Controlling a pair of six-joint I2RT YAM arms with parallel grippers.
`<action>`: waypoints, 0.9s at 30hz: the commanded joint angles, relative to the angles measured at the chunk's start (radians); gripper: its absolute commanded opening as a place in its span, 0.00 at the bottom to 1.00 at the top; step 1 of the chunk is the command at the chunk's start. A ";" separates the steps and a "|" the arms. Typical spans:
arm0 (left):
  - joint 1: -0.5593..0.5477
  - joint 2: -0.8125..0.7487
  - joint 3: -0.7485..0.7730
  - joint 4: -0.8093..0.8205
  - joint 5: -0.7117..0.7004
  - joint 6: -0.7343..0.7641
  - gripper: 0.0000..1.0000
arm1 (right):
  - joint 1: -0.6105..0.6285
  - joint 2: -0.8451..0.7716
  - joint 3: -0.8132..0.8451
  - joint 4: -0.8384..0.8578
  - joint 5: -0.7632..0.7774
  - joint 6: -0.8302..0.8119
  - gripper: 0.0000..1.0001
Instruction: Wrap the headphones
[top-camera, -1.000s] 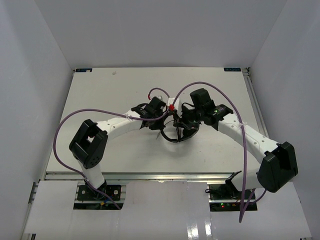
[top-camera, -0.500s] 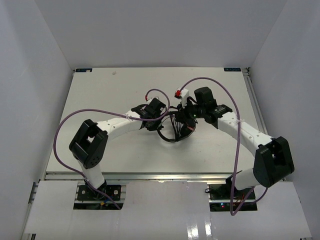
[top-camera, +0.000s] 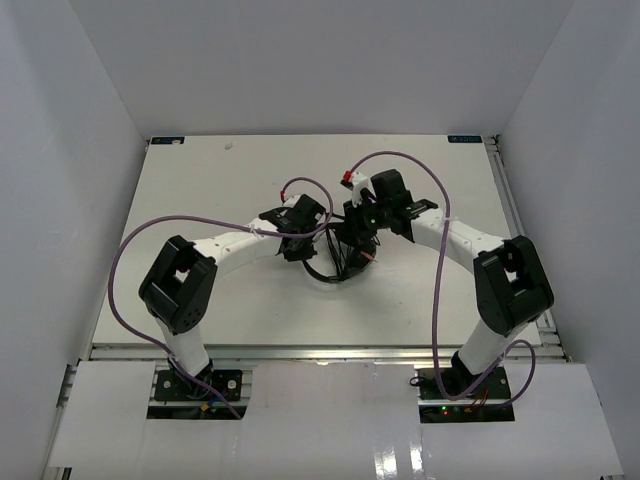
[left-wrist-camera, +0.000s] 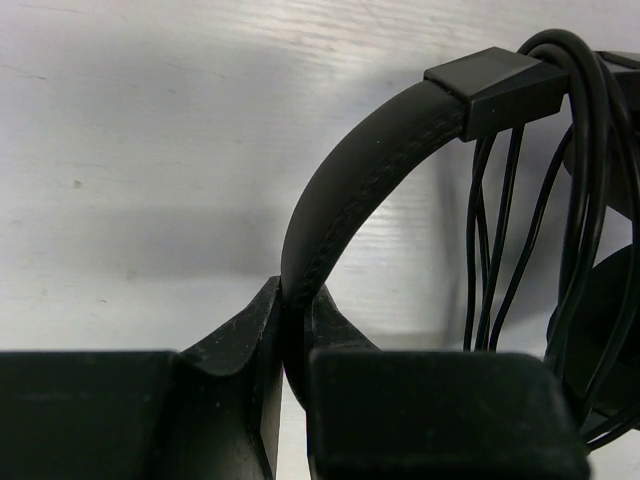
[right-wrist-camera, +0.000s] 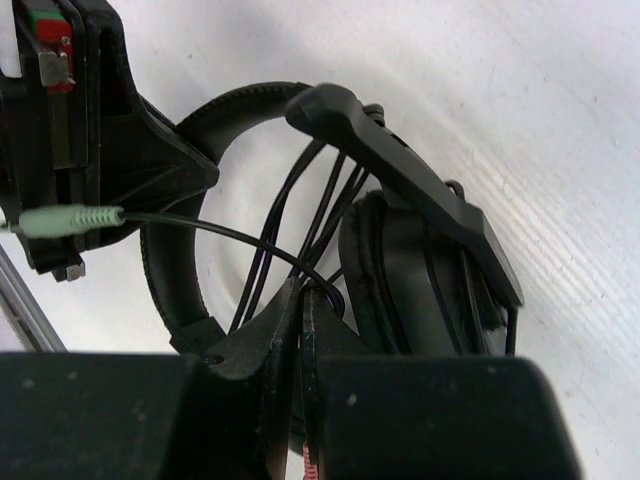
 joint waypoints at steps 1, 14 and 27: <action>0.045 -0.007 0.033 -0.031 -0.008 0.033 0.00 | -0.009 0.054 0.114 0.065 -0.005 0.016 0.09; 0.071 0.045 0.057 -0.042 0.026 0.081 0.41 | -0.010 0.172 0.247 0.005 -0.034 -0.045 0.43; 0.080 -0.166 0.052 -0.094 -0.007 0.162 0.83 | -0.111 -0.153 0.106 -0.155 -0.115 -0.280 0.86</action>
